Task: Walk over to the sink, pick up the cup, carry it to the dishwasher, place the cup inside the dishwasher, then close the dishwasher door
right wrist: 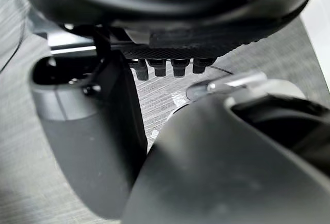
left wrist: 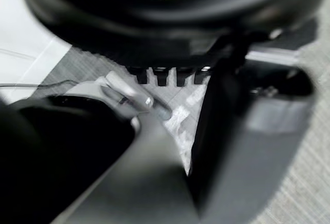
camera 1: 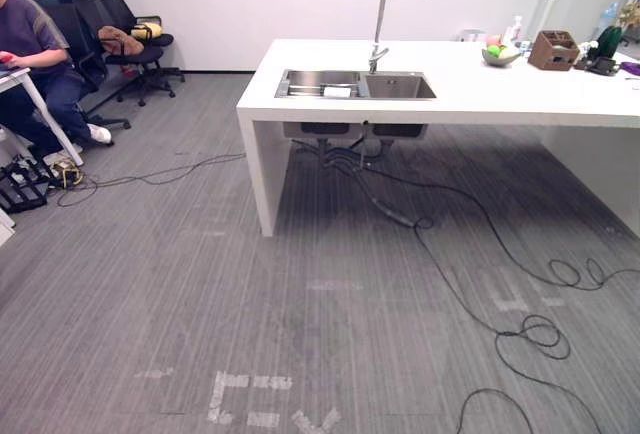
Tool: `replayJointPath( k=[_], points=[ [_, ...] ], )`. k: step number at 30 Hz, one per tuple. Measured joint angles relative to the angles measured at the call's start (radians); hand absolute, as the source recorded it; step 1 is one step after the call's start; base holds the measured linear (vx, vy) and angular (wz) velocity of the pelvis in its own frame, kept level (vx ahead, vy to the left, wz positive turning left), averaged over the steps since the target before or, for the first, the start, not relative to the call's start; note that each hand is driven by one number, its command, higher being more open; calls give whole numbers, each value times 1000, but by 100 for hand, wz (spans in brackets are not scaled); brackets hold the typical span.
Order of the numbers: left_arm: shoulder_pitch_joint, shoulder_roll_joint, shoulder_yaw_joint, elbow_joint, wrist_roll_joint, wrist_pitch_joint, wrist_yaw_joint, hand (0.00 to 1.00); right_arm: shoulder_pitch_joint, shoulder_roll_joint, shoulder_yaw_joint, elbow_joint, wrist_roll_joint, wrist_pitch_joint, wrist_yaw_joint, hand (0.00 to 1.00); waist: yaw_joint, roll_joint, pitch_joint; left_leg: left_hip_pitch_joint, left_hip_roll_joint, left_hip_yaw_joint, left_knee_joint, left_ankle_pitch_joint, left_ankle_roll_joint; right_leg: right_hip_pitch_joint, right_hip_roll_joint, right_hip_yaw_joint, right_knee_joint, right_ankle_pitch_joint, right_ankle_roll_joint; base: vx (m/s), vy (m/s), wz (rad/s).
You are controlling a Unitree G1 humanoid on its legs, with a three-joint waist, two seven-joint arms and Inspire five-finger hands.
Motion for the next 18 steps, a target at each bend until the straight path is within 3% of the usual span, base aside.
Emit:
replayJointPath(
  k=[5,13,18],
  points=[
    [-1,-1,-16,-1,1,-38,0,100,-16,-7,36,0,-34,-21,-7,100,0,-1,10,-1,-1,-12,-4,4,0,0,-1,-13,-1,-1,0,-52,-28,7],
    [-2,-1,-22,-10,-3,-45,4,100,-41,-13,67,0,-56,-21,-5,100,0,-6,25,-4,-11,-34,-4,9,3,9,-9,-36,-9,-1,0,-26,-13,9],
    [2,9,-60,-9,-13,-123,-74,100,-54,-10,87,0,-77,-35,-17,100,0,-14,37,-4,-13,-39,-4,10,5,12,-11,-40,-9,-1,0,-8,-6,2]
  ],
)
